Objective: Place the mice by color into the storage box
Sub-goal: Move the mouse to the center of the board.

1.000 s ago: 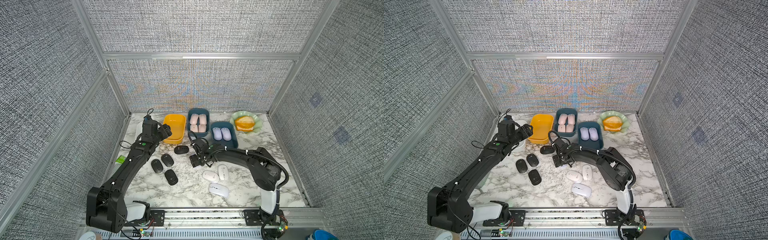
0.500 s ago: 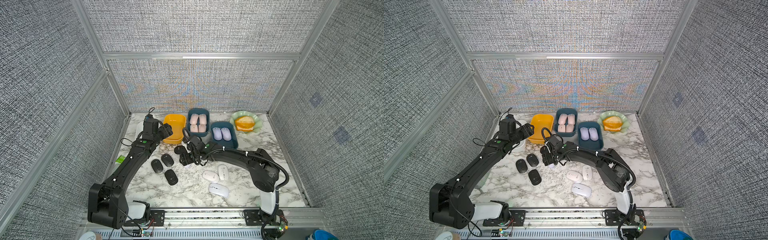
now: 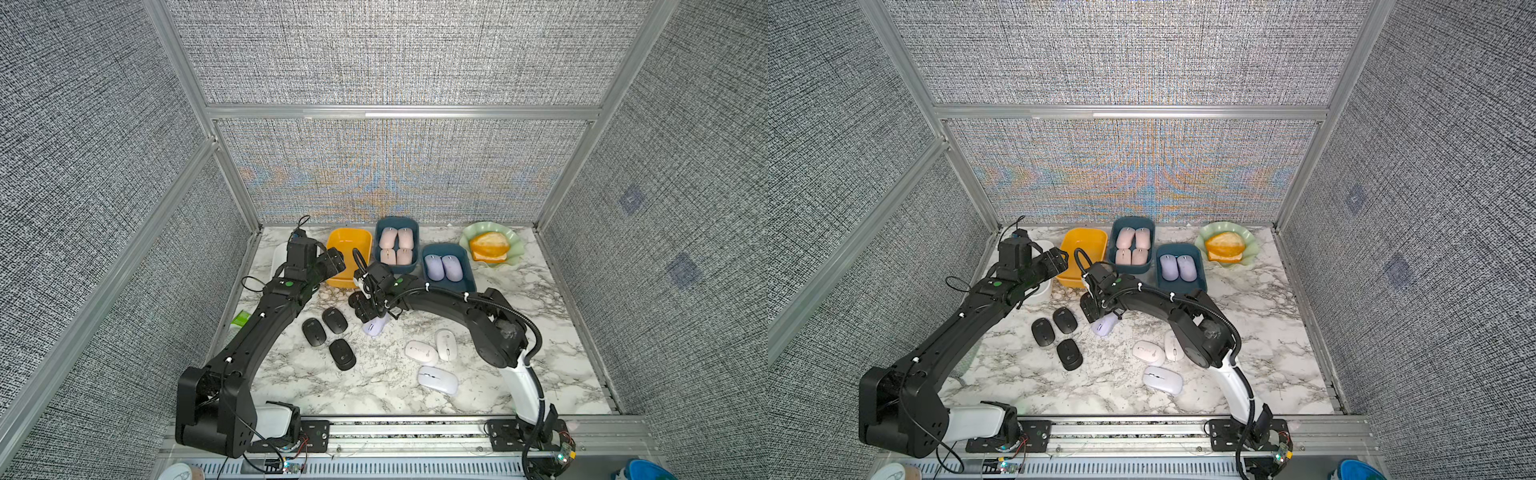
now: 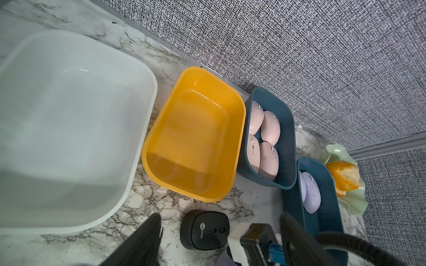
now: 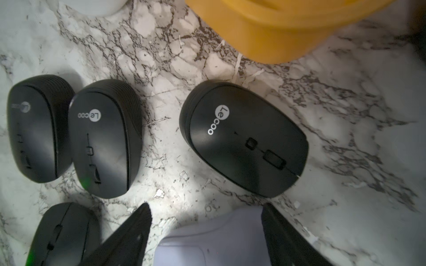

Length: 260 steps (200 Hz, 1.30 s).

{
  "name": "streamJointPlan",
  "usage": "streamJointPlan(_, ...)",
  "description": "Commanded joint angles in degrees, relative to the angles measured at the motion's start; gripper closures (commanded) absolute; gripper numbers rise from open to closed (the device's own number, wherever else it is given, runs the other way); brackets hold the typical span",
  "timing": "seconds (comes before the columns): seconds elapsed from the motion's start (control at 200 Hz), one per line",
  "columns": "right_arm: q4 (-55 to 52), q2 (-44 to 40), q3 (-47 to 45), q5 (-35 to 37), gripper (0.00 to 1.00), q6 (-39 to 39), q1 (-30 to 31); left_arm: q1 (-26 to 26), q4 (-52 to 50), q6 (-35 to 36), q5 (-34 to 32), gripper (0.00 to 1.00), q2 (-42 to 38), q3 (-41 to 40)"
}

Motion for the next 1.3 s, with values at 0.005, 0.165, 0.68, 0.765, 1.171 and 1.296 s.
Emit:
streamJointPlan(0.005, -1.0, 0.5, 0.4, -1.2, 0.22, -0.3, 0.1, 0.1, 0.4, 0.1, 0.7, 0.19, 0.6, 0.4)
streamJointPlan(0.165, -0.7, -3.3, -5.3, 0.4, 0.22, 0.6, 0.6, 0.2, 0.0, 0.2, 1.2, 0.18, 0.8, 0.9)
streamJointPlan(0.68, -3.6, -13.5, -20.7, 2.0, 0.21, 5.9, 7.4, 0.3, 0.6, 0.2, 2.9, 0.18, 1.4, 0.7)
streamJointPlan(0.765, -6.1, -12.5, -19.4, 6.6, 0.21, 5.1, 9.5, 0.3, 0.6, 0.1, 3.5, 0.19, 1.6, 0.8)
streamJointPlan(1.171, -9.6, -19.5, -22.0, 15.1, 0.18, -0.9, 12.9, 0.3, 0.4, 0.2, 4.1, 0.19, 1.9, 1.0)
streamJointPlan(1.296, -11.2, -21.5, -25.3, 15.7, 0.17, -2.0, 14.7, 0.3, 0.5, 0.0, 4.3, 0.19, 2.0, 0.9)
